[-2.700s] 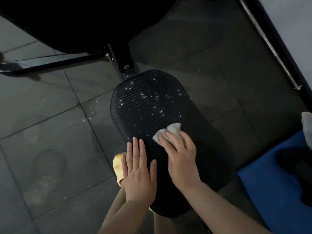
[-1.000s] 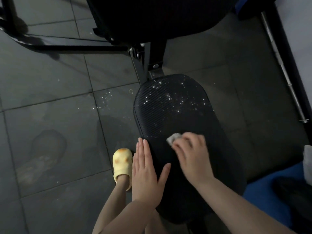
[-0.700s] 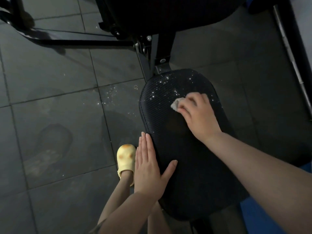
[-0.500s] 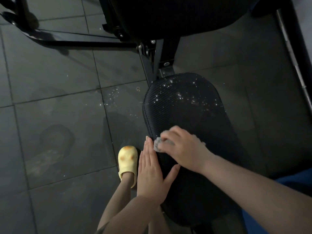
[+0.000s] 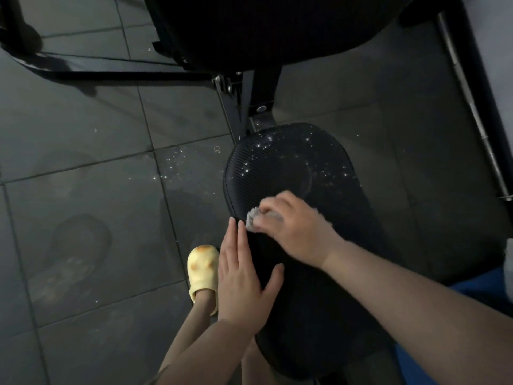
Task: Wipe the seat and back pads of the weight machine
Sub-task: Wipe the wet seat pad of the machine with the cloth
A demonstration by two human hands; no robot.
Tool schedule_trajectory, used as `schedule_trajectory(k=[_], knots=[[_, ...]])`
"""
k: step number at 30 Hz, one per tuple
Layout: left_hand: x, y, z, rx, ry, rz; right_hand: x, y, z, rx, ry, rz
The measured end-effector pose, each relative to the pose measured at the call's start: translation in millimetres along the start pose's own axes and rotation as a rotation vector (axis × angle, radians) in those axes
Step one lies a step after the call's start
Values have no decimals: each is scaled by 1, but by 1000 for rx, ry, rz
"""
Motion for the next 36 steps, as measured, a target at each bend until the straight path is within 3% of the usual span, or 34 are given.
schedule_trajectory(k=[2, 5, 8, 10, 13, 15, 16, 20, 21, 24, 28, 30, 32, 36], knots=[[-2, -12, -4, 38, -69, 3, -14, -15, -41, 229, -41, -101], [-4, -35, -11, 76, -143, -13, -41, 14, -102, 766, -31, -410], [3, -58, -21, 40, -128, -55, -36, 63, -102, 1137, -130, -498], [8, -67, -26, -17, -190, -92, -27, 65, -72, 1072, -114, -491], [17, -68, -29, -51, -312, -90, -21, 36, -55, 567, -104, -326], [18, -68, -27, -49, -354, -85, -25, 22, -78, 390, -61, -259], [19, -69, -27, -50, -369, -83, -30, 22, -96, 447, -47, -278], [18, -68, -31, -48, -391, -84, -35, 71, -156, 1272, -207, -433], [17, -68, -31, -51, -394, -86, -34, 80, -149, 1344, -214, -460], [18, -69, -31, -57, -398, -95, -31, 76, -99, 1107, -218, -522], [19, -69, -30, -52, -404, -95, -31, 24, -100, 806, -207, -375], [19, -69, -29, -56, -411, -97, -39, -2, -129, 849, -235, -361], [18, -69, -30, -48, -410, -101, -42, 0, -153, 1009, -318, -384], [18, -68, -29, -47, -399, -97, -38, 66, -131, 1143, -306, -432]])
Point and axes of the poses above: each hand's wrist, its own y-axis away from the middle knuckle, its own x-axis out of the palm, z = x × y, the point moved 6 cm from there along -y, towards the middle knuckle, and after that the axes turned 13 degrees about x, right-handed, at the moved point
